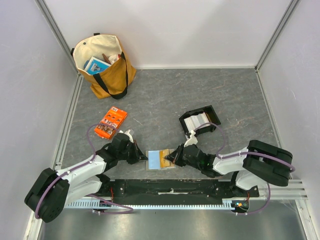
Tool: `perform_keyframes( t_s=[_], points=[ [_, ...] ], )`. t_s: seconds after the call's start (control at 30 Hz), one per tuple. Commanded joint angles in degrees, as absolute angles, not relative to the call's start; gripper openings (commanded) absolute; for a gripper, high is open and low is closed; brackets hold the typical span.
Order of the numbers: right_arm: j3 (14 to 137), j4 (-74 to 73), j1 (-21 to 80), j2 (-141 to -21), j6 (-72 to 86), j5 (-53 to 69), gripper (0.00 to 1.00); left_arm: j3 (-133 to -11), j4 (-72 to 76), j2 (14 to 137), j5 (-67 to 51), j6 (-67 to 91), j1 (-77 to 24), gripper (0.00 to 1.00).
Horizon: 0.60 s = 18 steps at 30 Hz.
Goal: Put the credit cards into the card holder
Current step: Insert the credit card into the card holder.
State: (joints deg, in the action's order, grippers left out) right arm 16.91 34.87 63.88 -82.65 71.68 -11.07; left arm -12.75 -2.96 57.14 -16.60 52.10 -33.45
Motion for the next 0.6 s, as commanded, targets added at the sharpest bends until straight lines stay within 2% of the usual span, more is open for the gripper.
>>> perform_keyframes(
  t_s=[0.0, 0.57],
  points=[
    [15.7, 38.7, 63.8, -85.0, 73.8, -10.7, 0.0, -12.6, -2.3, 56.3, -16.5, 53.4, -33.2, 0.02],
    [14.7, 46.4, 63.8, -89.5, 76.3, -8.9, 0.0, -12.3, -2.0, 56.3, -16.6, 53.5, -33.2, 0.02]
  ],
)
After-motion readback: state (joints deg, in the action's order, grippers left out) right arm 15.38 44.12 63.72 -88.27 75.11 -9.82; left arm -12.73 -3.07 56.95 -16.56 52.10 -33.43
